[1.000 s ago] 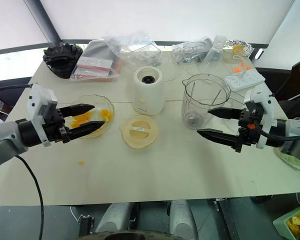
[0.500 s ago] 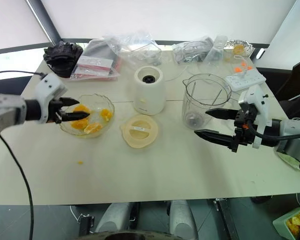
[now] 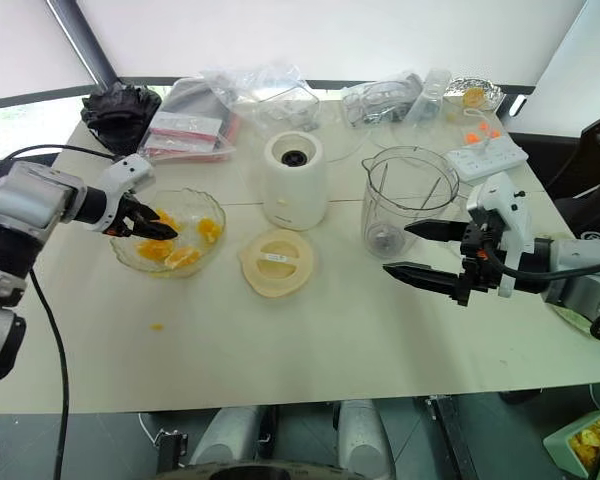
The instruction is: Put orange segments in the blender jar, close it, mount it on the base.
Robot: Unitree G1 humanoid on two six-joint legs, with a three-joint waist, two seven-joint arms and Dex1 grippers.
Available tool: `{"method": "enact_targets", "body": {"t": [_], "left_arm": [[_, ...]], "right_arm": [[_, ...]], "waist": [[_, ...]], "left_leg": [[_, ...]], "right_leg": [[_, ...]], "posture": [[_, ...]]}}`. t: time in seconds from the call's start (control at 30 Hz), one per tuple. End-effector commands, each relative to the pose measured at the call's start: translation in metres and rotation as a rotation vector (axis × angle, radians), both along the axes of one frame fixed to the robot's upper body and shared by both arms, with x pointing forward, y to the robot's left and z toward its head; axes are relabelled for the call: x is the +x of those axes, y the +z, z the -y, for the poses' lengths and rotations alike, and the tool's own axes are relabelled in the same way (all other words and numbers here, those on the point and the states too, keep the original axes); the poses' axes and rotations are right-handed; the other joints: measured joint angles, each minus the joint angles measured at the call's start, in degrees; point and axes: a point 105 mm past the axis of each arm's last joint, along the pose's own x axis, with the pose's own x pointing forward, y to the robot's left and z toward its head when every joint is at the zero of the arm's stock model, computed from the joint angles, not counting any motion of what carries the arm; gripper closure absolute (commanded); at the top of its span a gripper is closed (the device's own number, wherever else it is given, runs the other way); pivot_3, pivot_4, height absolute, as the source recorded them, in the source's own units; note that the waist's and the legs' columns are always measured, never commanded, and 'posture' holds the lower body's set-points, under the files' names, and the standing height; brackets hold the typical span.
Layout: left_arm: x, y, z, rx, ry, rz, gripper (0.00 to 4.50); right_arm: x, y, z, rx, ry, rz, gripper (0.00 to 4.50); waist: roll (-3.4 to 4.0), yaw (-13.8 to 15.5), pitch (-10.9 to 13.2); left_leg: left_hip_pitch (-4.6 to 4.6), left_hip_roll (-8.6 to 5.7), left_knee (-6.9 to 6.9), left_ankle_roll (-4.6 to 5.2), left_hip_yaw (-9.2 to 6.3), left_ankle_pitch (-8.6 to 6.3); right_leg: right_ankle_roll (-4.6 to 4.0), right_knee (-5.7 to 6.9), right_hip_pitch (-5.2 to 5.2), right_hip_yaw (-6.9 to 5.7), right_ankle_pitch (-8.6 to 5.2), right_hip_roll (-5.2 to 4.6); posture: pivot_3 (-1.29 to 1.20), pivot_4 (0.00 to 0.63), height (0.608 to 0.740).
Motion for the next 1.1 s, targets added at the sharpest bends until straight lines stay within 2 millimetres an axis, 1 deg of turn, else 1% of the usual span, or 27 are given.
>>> {"method": "enact_targets", "body": {"t": [0.03,0.33,0.47,0.6,0.93,1.1], "left_arm": [[0.002,0.004,-0.002,0.015,0.010,-0.007,1.16],[0.004,-0.016,0.008,0.003,0.019,-0.072,1.16],[0.008,-0.021,0.013,-0.022,0.035,-0.078,1.16],[0.007,-0.028,0.017,-0.031,0.043,-0.101,1.16],[0.000,-0.040,0.015,-0.021,0.075,-0.159,1.16],[-0.005,-0.045,0.010,-0.001,0.088,-0.184,1.16]], "right_arm": [[-0.003,0.008,-0.002,-0.011,0.006,0.048,0.05],[-0.003,0.007,-0.002,-0.009,-0.013,0.060,0.05],[-0.003,0.005,-0.002,-0.013,-0.022,0.065,0.05],[-0.003,0.006,-0.001,-0.015,-0.028,0.072,0.05],[-0.002,0.005,0.000,-0.023,-0.037,0.079,0.05],[-0.002,0.004,-0.001,-0.025,-0.037,0.079,0.05]], "waist": [[0.00,0.01,0.00],[-0.01,0.01,0.00],[-0.01,0.06,0.00],[-0.01,0.08,0.01],[-0.01,0.12,0.01],[-0.01,0.08,0.00]], "left_leg": [[0.00,0.00,0.00,0.00,0.00,0.00],[0.01,0.01,0.05,0.00,-0.15,0.00],[0.01,0.01,0.05,0.00,-0.18,0.00],[0.01,0.01,0.06,0.00,-0.19,0.00],[0.01,0.01,0.06,0.00,-0.21,0.00],[0.01,0.01,0.07,0.00,-0.21,0.00]], "right_leg": [[0.00,0.01,0.00,0.00,0.00,0.00],[0.01,0.11,-0.02,0.00,0.01,-0.01],[0.02,0.14,-0.02,0.00,0.01,-0.01],[0.02,0.15,-0.02,0.00,0.01,-0.02],[0.02,0.18,-0.02,0.00,0.01,-0.02],[0.02,0.19,-0.02,0.00,0.01,-0.02]], "posture": [[0.00,0.150,0.740],[0.00,0.150,0.740],[0.00,0.150,0.740],[0.00,0.150,0.740],[0.00,0.150,0.740],[0.00,0.150,0.740]]}}
